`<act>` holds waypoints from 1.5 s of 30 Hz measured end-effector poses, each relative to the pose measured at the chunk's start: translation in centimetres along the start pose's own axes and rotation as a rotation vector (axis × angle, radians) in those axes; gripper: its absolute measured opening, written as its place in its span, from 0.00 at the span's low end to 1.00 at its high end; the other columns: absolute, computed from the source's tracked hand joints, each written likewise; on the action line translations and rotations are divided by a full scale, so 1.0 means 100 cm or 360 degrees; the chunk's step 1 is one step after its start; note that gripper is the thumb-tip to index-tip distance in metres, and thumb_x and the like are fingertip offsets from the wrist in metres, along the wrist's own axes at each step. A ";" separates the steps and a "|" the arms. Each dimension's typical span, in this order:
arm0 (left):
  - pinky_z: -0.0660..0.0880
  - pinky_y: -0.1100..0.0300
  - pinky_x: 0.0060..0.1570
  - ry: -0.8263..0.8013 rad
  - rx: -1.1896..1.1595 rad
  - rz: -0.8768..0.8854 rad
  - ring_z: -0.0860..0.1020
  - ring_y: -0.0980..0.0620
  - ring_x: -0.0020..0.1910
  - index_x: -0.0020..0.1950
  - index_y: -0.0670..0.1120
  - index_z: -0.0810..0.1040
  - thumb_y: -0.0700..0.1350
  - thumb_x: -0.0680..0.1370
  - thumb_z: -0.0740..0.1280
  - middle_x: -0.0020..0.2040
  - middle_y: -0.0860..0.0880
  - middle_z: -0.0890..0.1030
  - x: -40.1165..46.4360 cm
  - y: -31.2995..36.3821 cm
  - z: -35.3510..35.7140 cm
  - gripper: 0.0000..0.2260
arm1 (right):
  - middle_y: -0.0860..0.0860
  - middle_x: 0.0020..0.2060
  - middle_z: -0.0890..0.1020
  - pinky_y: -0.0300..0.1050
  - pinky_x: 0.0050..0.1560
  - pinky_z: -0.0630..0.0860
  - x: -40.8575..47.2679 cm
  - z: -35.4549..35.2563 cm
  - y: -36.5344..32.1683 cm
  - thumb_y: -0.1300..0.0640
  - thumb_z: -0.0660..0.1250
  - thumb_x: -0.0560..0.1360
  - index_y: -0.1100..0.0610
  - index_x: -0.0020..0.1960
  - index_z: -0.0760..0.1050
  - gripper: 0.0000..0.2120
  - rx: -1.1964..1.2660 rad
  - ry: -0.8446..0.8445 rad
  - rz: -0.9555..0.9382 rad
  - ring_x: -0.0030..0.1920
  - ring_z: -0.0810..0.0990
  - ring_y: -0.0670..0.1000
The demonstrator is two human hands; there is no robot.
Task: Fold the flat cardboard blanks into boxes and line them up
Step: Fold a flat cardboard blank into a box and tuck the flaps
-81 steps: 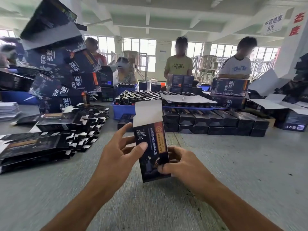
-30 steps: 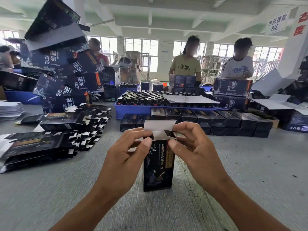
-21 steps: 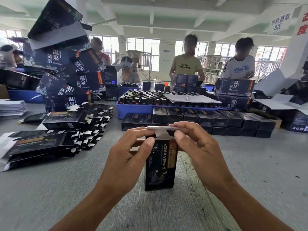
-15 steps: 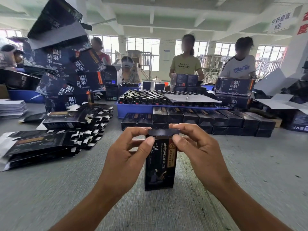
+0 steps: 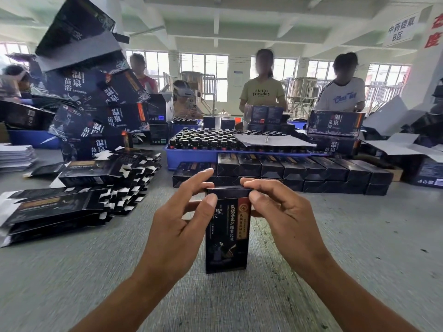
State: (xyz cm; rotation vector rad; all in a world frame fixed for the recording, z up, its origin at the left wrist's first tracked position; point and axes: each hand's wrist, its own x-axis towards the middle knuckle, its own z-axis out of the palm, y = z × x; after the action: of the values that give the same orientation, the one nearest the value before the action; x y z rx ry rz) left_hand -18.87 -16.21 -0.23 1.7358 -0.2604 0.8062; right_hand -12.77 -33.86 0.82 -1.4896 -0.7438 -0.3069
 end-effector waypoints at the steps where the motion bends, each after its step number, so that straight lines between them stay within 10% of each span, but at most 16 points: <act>1: 0.77 0.71 0.44 0.0007 0.0030 0.0024 0.80 0.58 0.57 0.66 0.64 0.77 0.54 0.78 0.64 0.60 0.62 0.80 0.000 0.000 0.001 0.16 | 0.39 0.52 0.85 0.33 0.49 0.78 0.000 0.000 0.000 0.63 0.65 0.81 0.49 0.54 0.82 0.11 -0.0016 -0.0006 -0.0013 0.52 0.84 0.42; 14: 0.77 0.71 0.44 0.0047 0.0117 0.0131 0.80 0.56 0.58 0.53 0.52 0.83 0.48 0.79 0.66 0.55 0.58 0.82 0.002 -0.007 -0.001 0.07 | 0.44 0.60 0.82 0.38 0.55 0.79 -0.003 -0.002 0.010 0.53 0.67 0.79 0.54 0.58 0.82 0.10 -0.0760 -0.0014 -0.0542 0.61 0.80 0.41; 21: 0.80 0.65 0.44 -0.0043 0.0155 0.0114 0.81 0.57 0.57 0.61 0.53 0.80 0.50 0.79 0.66 0.55 0.57 0.82 0.001 -0.014 -0.001 0.11 | 0.37 0.57 0.82 0.29 0.49 0.77 -0.004 0.003 0.016 0.49 0.65 0.80 0.46 0.59 0.80 0.10 -0.0576 0.0028 -0.0303 0.57 0.80 0.38; 28: 0.82 0.61 0.47 -0.0309 0.0279 -0.0167 0.82 0.61 0.54 0.71 0.75 0.59 0.52 0.77 0.70 0.56 0.61 0.80 0.000 -0.024 -0.006 0.31 | 0.19 0.49 0.75 0.20 0.41 0.71 -0.011 0.006 0.027 0.40 0.60 0.79 0.21 0.70 0.55 0.25 -0.0601 -0.0243 -0.0003 0.53 0.76 0.24; 34: 0.83 0.57 0.44 -0.0060 0.0079 -0.0522 0.84 0.57 0.47 0.74 0.70 0.58 0.49 0.78 0.71 0.53 0.53 0.84 0.009 -0.035 -0.012 0.33 | 0.27 0.57 0.68 0.41 0.56 0.79 -0.016 0.009 0.036 0.41 0.68 0.77 0.14 0.65 0.44 0.37 -0.0938 -0.0521 0.0139 0.50 0.80 0.35; 41: 0.76 0.67 0.27 0.0210 -0.0044 -0.1023 0.85 0.56 0.36 0.71 0.55 0.67 0.54 0.78 0.70 0.44 0.48 0.85 0.017 -0.046 -0.027 0.24 | 0.28 0.76 0.43 0.29 0.67 0.54 -0.025 0.024 0.045 0.41 0.68 0.75 0.32 0.76 0.49 0.38 -0.1414 -0.0859 -0.0219 0.67 0.63 0.35; 45: 0.76 0.65 0.27 0.0211 -0.0136 -0.1093 0.85 0.54 0.35 0.65 0.55 0.70 0.56 0.78 0.70 0.40 0.49 0.86 0.019 -0.051 -0.026 0.18 | 0.40 0.78 0.61 0.36 0.63 0.71 -0.023 0.026 0.044 0.52 0.77 0.72 0.46 0.76 0.65 0.36 -0.1554 -0.0807 -0.0387 0.64 0.78 0.44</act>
State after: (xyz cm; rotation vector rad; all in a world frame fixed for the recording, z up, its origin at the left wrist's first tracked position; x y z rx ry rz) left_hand -15.64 -11.70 -2.67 1.5331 0.3740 0.3905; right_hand -12.45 -31.50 -4.30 -2.4523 -1.2867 -0.5284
